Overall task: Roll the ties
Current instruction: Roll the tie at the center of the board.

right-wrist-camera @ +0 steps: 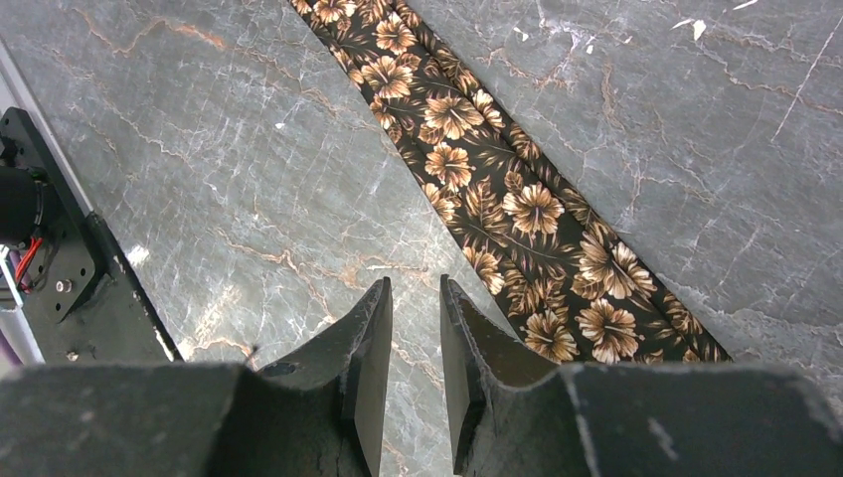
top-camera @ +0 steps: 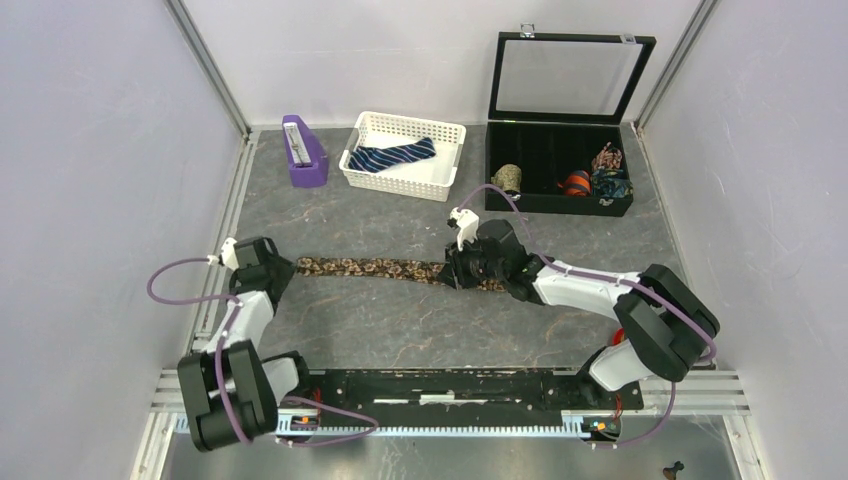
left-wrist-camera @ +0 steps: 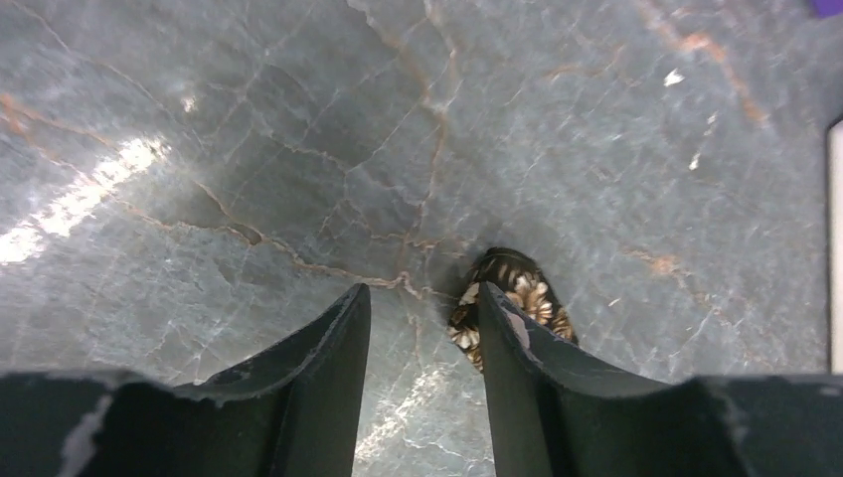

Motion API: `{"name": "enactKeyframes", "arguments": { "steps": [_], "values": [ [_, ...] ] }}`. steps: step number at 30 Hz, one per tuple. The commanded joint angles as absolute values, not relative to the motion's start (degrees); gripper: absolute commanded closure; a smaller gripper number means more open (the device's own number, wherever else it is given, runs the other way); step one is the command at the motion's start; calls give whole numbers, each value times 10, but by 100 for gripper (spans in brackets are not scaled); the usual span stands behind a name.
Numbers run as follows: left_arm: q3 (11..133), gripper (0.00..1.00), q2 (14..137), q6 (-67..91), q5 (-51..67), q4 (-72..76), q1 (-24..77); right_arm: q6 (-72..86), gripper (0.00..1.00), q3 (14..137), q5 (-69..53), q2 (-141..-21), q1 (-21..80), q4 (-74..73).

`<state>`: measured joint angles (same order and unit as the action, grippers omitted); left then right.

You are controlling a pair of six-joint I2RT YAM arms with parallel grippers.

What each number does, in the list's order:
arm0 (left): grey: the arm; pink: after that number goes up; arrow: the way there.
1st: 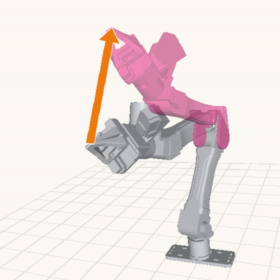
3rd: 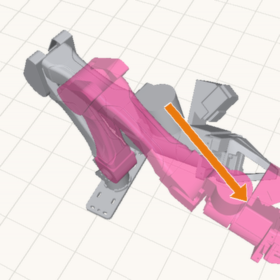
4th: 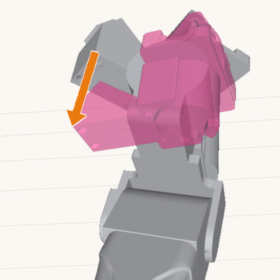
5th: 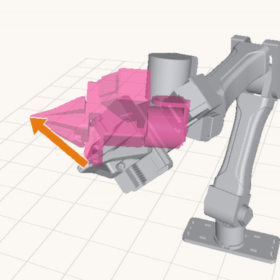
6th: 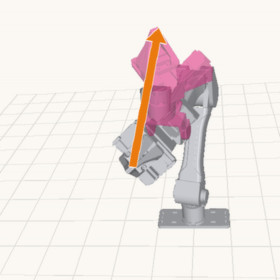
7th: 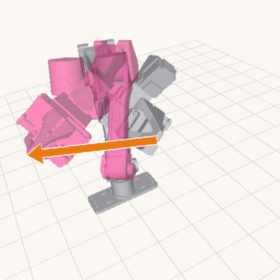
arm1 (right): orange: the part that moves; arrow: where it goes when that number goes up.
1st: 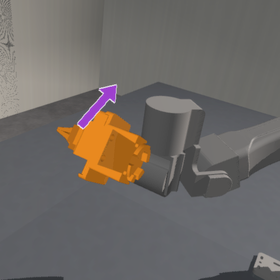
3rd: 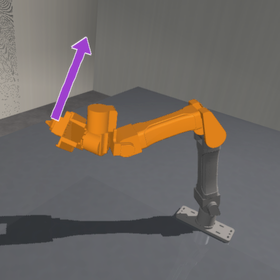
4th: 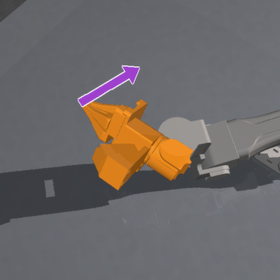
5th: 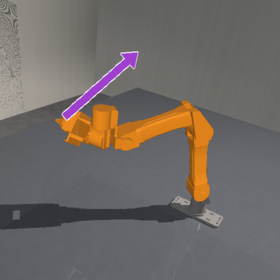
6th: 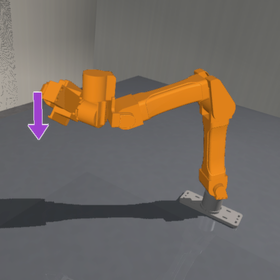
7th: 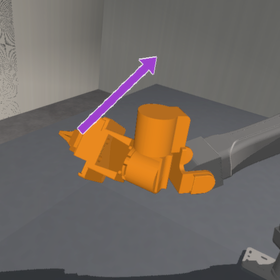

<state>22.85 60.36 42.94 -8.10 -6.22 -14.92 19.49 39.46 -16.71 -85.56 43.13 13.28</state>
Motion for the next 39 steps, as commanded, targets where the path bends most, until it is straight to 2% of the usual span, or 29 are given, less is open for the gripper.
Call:
{"name": "enactKeyframes", "arguments": {
  "steps": [1, 8, 15, 17, 20, 23, 29, 39],
  "values": [
    [220, 51, 656, 459, 27, 13, -177, 193, 69, 378, -170, -834, 436, 153],
    [200, 52, 663, 457, 46, 62, -191, 195, 69, 372, -170, -835, 436, 159],
    [188, 51, 603, 456, 41, 76, -199, 196, 69, 375, -170, -841, 436, 160],
    [187, 48, 588, 451, 38, 74, -199, 195, 69, 376, -170, -842, 436, 160],
    [188, 37, 587, 437, 39, 74, -199, 195, 69, 379, -170, -847, 436, 162],
    [197, 35, 616, 417, 62, 81, -199, 198, 69, 380, -174, -852, 436, 165],
    [217, 41, 698, 399, 114, 100, -198, 198, 69, 382, -175, -857, 436, 168],
    [213, 51, 697, 389, 116, 106, -198, 199, 69, 380, -176, -861, 436, 171]
  ]
}}
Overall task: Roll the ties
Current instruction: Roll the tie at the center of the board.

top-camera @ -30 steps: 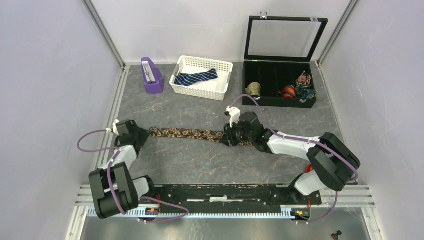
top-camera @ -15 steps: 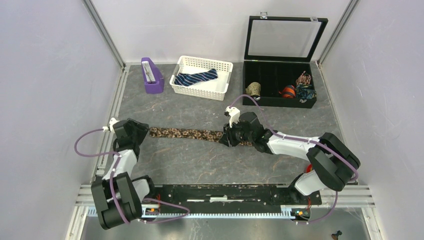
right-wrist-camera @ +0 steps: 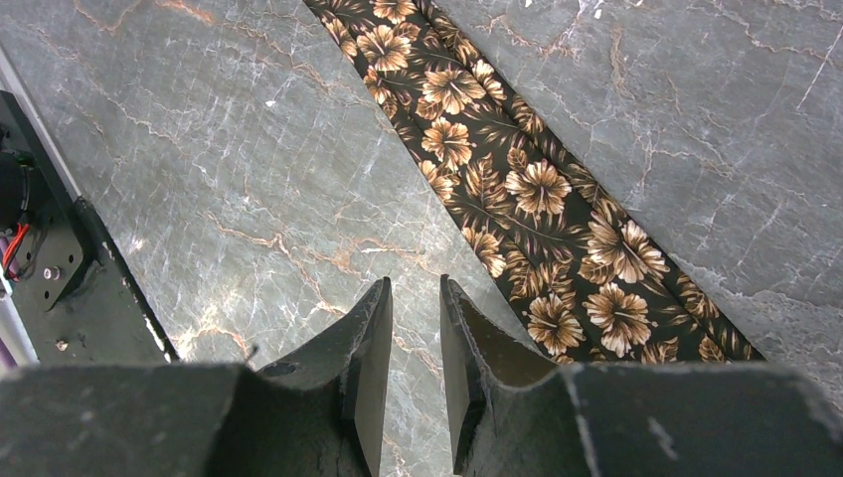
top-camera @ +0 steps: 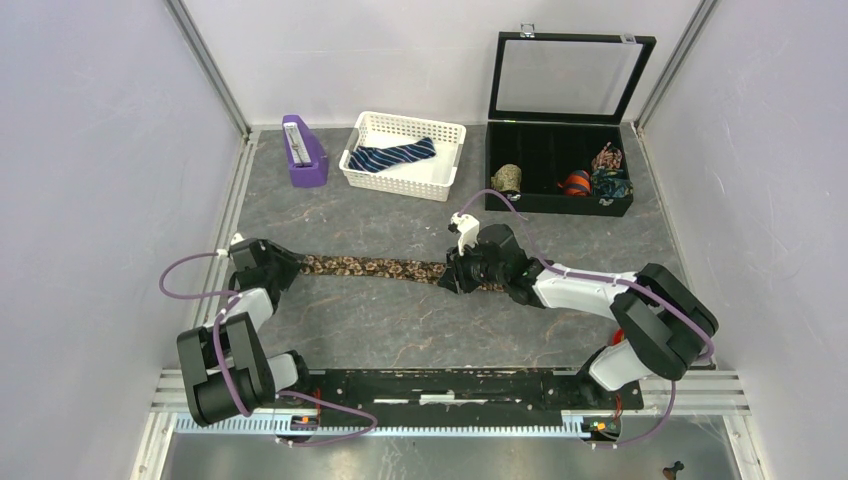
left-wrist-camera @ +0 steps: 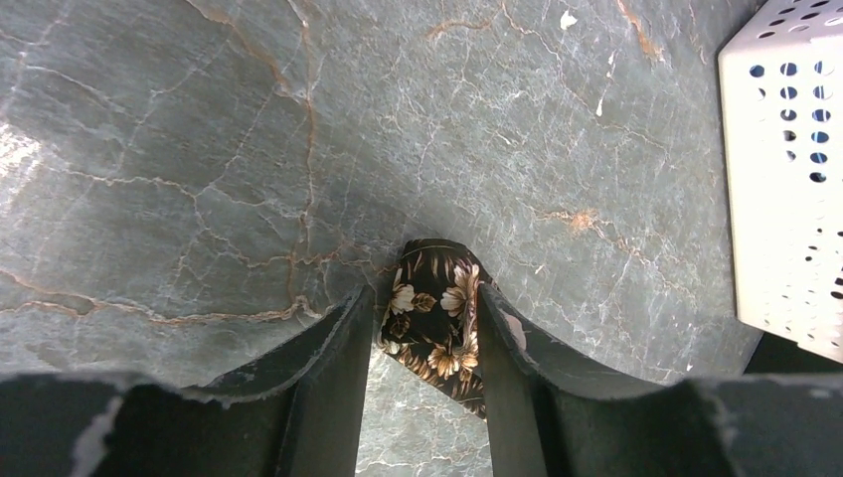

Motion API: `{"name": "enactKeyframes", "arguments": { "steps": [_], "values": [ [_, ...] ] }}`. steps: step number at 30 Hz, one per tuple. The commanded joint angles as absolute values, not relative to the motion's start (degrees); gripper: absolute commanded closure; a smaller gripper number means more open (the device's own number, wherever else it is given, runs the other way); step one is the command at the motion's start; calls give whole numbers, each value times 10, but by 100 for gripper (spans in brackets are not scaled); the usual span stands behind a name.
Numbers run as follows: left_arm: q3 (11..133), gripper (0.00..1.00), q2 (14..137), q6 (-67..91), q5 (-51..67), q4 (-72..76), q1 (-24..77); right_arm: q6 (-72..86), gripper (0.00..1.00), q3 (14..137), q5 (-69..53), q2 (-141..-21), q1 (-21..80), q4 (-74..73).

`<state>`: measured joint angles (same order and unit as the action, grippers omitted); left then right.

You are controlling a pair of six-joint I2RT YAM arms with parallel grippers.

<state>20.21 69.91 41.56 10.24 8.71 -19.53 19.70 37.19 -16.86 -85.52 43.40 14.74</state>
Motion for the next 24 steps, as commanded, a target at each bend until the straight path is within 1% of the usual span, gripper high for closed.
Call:
{"name": "enactKeyframes", "arguments": {
  "steps": [1, 5, 9, 13, 16, 18, 19, 24],
  "values": [
    [213, 51, 699, 389, 116, 106, -198, 199, 69, 381, -176, -861, 436, 172],
    [213, 53, 705, 390, 118, 108, -198, 199, 69, 381, -176, -863, 436, 172],
    [212, 61, 704, 389, 121, 109, -197, 200, 69, 378, -177, -861, 436, 176],
    [209, 75, 692, 387, 122, 108, -196, 202, 69, 378, -177, -860, 436, 177],
    [205, 90, 677, 386, 123, 108, -196, 204, 70, 379, -178, -858, 436, 178],
    [201, 96, 664, 387, 124, 108, -195, 205, 70, 379, -178, -855, 436, 179],
    [199, 97, 658, 388, 124, 108, -196, 205, 70, 379, -178, -855, 437, 179],
    [184, 98, 614, 390, 122, 108, -196, 216, 70, 390, -181, -857, 447, 186]
  ]
}}
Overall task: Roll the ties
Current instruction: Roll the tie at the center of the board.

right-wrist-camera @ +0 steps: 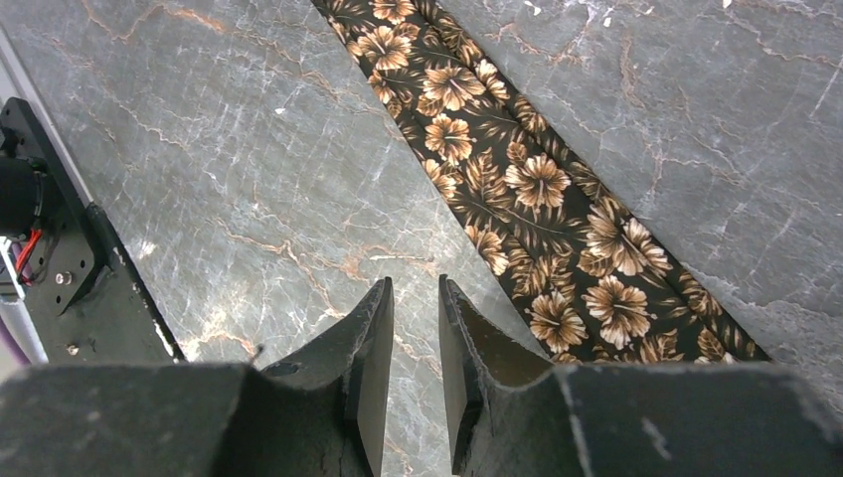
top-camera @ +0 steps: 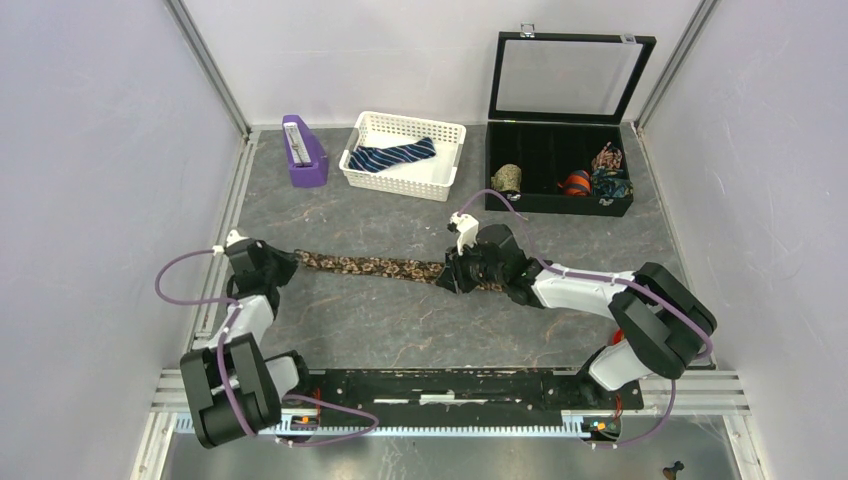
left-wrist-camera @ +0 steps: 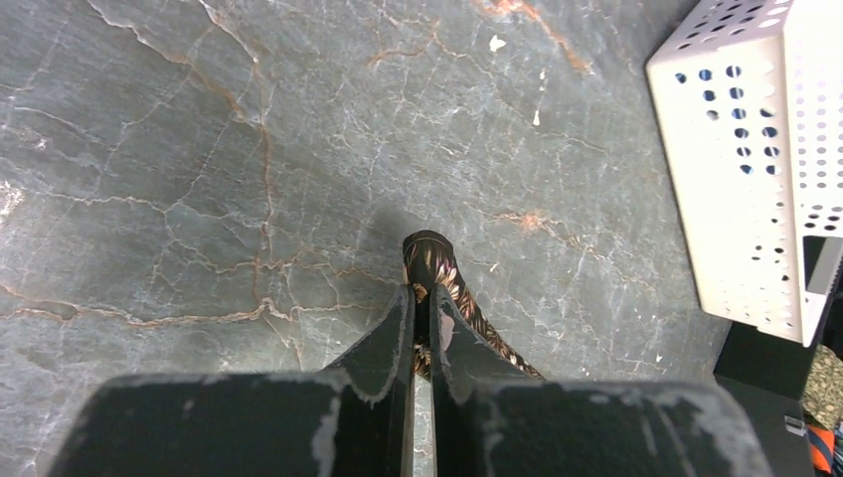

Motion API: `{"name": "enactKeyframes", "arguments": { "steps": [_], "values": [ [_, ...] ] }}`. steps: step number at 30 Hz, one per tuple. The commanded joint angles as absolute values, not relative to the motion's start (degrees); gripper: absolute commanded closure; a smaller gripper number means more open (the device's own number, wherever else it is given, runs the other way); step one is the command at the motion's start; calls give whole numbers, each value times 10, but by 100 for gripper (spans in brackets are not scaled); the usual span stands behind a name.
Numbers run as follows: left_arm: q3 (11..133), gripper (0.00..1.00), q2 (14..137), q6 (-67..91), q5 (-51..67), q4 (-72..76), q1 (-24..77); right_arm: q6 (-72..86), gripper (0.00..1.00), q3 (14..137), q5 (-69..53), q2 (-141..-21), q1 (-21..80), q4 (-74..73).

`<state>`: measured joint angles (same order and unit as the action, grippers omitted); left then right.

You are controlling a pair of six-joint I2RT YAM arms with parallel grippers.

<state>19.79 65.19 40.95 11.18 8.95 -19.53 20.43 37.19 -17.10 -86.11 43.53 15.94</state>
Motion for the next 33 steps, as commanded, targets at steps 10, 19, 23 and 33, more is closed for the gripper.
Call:
{"name": "enactKeyframes", "arguments": {
  "steps": [10, 19, 23, 33],
  "values": [
    [141, 98, 500, 391, 120, 112, -196, 299, 76, 531, -232, -974, 512, 267],
    [125, 98, 467, 394, 136, 105, -196, 440, 88, 704, -267, -1173, 534, 395],
    [121, 98, 455, 398, 153, 93, -196, 486, 89, 788, -262, -1257, 543, 408],
    [123, 98, 402, 397, 163, 40, -196, 501, 96, 920, -228, -1377, 549, 393]
  ]
}}
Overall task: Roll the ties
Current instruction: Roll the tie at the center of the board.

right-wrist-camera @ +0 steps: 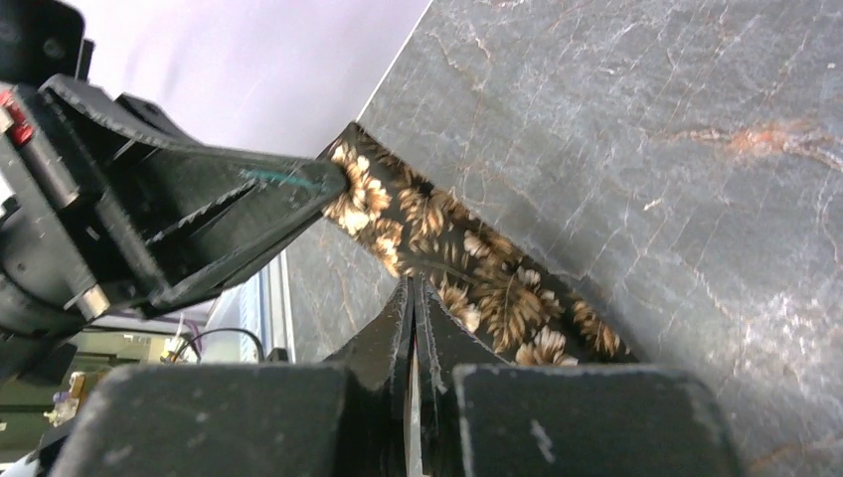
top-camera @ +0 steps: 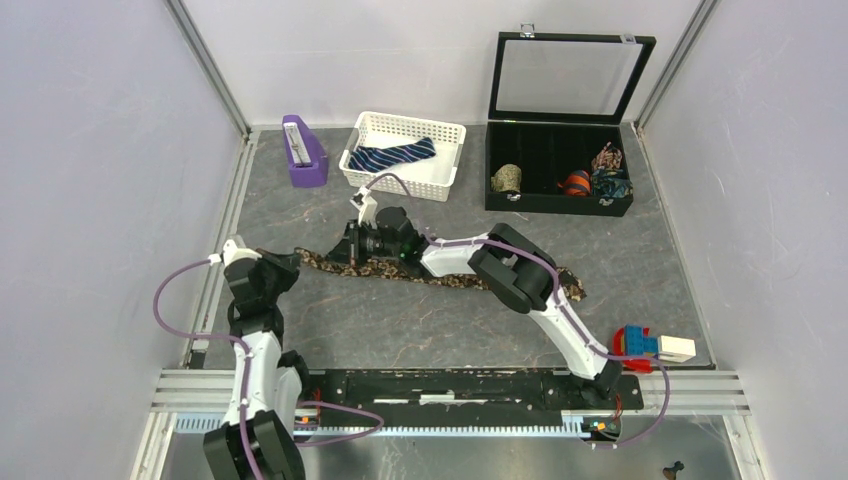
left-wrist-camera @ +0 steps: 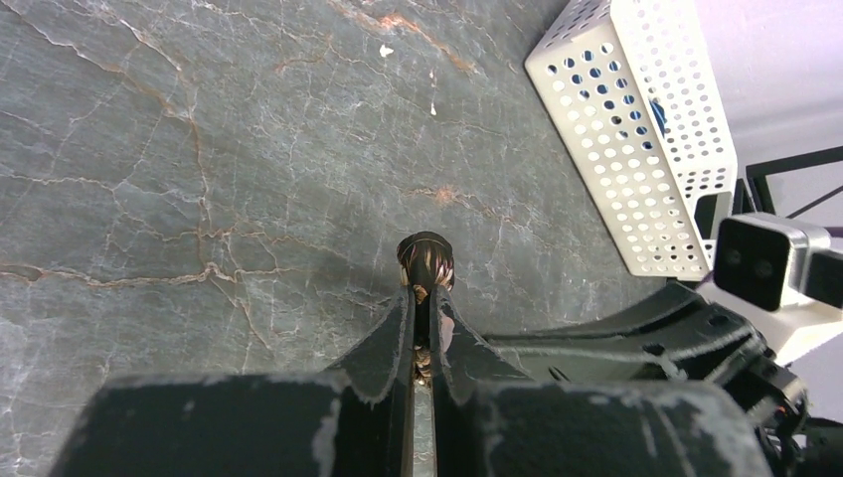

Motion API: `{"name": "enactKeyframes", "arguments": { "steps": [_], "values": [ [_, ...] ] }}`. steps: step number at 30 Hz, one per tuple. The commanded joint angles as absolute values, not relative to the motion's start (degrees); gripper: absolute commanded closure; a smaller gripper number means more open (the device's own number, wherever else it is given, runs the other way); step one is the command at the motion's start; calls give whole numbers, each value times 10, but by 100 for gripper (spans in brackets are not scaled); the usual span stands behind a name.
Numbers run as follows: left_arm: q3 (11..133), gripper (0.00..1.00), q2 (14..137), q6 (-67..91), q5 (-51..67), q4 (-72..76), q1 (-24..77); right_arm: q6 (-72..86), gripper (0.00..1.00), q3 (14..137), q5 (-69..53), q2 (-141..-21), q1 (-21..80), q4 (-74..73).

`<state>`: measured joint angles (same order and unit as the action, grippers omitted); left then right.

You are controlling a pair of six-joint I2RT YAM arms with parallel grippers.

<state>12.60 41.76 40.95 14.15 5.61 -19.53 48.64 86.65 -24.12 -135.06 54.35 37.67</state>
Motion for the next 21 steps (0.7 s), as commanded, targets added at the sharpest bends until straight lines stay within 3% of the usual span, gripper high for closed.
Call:
{"name": "enactKeyframes", "arguments": {
  "steps": [1, 21],
  "values": [
    [123, 98, 400, 396, 163, 39, -195, 502, 96, 927, -226, -1384, 550, 391],
    [120, 98, 403, 391, 167, 47, -196, 525, 97, 987, -186, -1457, 581, 395]
  ]
}}
